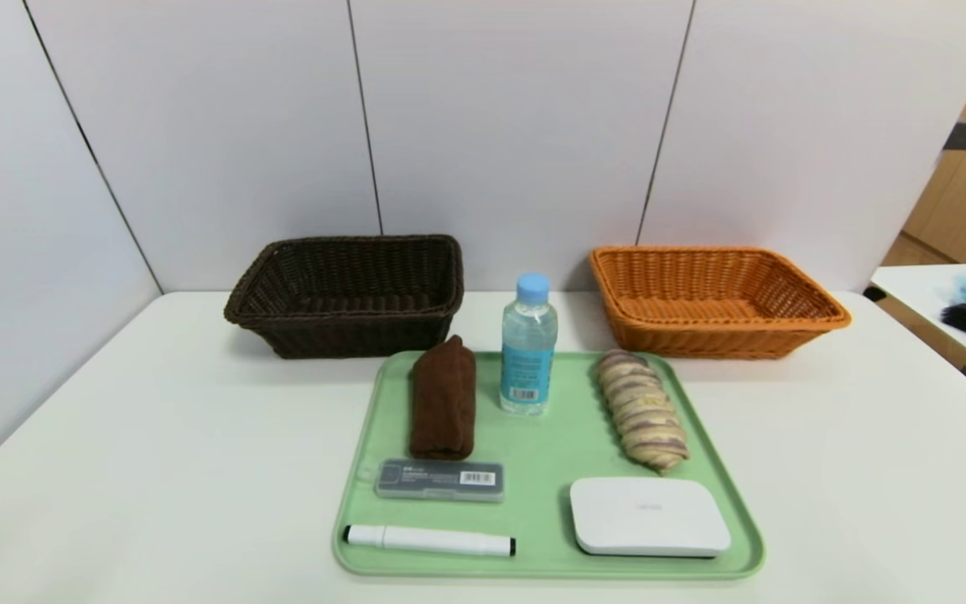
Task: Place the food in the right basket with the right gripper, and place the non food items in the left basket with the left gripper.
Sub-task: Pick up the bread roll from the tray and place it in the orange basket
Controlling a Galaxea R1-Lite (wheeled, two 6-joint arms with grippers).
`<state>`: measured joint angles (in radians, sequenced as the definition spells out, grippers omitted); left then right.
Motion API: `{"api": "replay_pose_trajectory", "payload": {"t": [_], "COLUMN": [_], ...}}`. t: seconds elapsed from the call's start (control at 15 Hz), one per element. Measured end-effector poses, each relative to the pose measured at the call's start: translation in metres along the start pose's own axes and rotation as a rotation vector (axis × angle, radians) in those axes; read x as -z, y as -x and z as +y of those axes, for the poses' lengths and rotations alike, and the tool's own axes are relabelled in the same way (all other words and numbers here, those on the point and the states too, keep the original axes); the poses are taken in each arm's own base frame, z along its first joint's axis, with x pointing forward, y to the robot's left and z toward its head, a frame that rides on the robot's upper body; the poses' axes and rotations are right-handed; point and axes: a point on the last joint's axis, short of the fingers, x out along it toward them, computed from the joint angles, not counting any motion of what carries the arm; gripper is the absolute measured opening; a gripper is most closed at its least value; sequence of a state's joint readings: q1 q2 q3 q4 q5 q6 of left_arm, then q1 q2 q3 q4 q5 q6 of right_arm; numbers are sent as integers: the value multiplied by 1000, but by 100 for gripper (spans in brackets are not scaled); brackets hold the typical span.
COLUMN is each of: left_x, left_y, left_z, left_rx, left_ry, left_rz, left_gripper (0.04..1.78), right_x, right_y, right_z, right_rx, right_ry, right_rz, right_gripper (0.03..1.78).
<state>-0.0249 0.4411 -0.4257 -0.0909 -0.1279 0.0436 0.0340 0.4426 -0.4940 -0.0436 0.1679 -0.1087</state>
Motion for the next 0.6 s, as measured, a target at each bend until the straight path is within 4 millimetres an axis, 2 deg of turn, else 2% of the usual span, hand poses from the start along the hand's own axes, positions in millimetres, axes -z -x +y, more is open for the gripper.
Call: {"api": "replay_pose_trajectory", "payload": {"t": [0.13, 0.27, 0.6], "left_x": [-18, -29, -46], "left_y": [-24, -50, -119], "left_z": [4, 8, 17], "left_rx": [2, 4, 19], "left_ry": [2, 3, -34], "left_rz": [14, 42, 87], "left_gripper": [169, 169, 169], "right_x": [-23, -36, -45], "right_y": [-34, -70, -148], "right_z": [-8, -15, -29], "right_rx": [-3, -4, 2], "right_ry": [-14, -36, -119], "right_rz": [-5, -1, 45], "right_gripper": [170, 170, 170]}}
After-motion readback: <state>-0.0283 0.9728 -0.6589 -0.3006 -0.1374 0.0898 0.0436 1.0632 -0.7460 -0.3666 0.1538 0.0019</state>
